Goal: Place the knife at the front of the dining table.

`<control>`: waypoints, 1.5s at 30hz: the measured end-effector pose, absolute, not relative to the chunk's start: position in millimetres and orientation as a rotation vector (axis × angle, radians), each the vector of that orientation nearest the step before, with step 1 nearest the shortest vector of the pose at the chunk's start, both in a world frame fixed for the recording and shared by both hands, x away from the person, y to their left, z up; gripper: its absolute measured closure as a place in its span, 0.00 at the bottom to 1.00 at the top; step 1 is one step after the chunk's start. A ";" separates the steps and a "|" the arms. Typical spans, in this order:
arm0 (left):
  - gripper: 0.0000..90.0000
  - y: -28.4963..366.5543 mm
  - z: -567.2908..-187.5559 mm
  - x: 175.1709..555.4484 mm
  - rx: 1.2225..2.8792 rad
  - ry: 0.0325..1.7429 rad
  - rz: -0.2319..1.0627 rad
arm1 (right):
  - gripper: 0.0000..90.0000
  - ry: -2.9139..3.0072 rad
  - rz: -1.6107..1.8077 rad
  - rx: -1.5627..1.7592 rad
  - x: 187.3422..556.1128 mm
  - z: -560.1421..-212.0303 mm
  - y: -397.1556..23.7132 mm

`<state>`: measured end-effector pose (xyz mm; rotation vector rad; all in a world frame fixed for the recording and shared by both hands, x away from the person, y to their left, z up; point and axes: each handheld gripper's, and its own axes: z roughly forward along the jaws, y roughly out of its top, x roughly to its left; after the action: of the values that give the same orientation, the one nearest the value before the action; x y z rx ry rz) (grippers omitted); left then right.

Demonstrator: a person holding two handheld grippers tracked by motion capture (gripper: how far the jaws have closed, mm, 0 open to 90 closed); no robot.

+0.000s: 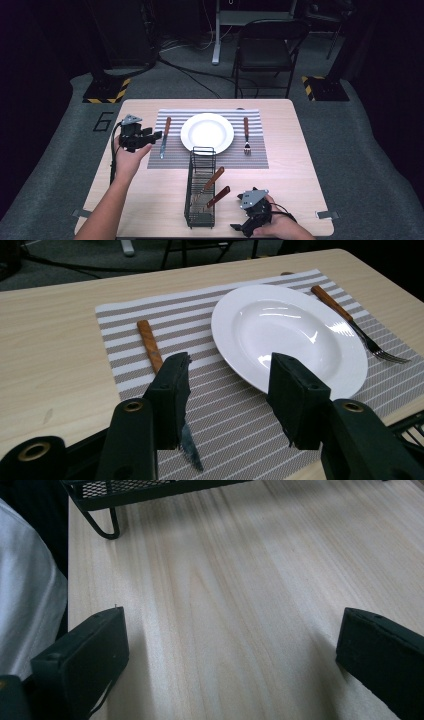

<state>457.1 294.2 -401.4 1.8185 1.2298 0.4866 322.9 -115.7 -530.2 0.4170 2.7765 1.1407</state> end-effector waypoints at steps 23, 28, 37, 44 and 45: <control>0.45 319.2 -413.7 386.1 1.860 1.130 0.481 | 0.00 2.768 1.142 0.407 323.6 -530.5 -115.3; 0.45 321.2 -429.4 378.9 1.882 1.111 0.470 | 0.00 2.772 1.143 0.414 323.6 -530.2 -115.1; 0.45 324.8 -464.2 374.5 1.868 1.160 0.429 | 0.00 2.768 1.139 0.417 323.8 -530.2 -114.9; 0.43 326.1 -482.6 376.2 1.879 1.179 0.418 | 0.00 2.764 1.134 0.417 324.1 -530.3 -114.8; 0.43 326.2 -484.3 376.2 1.884 1.177 0.425 | 0.00 2.764 1.134 0.417 324.1 -530.3 -114.8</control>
<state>376.2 326.2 -484.3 1.8842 1.1772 0.4250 324.1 -114.8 -530.3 0.4166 2.7638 1.1345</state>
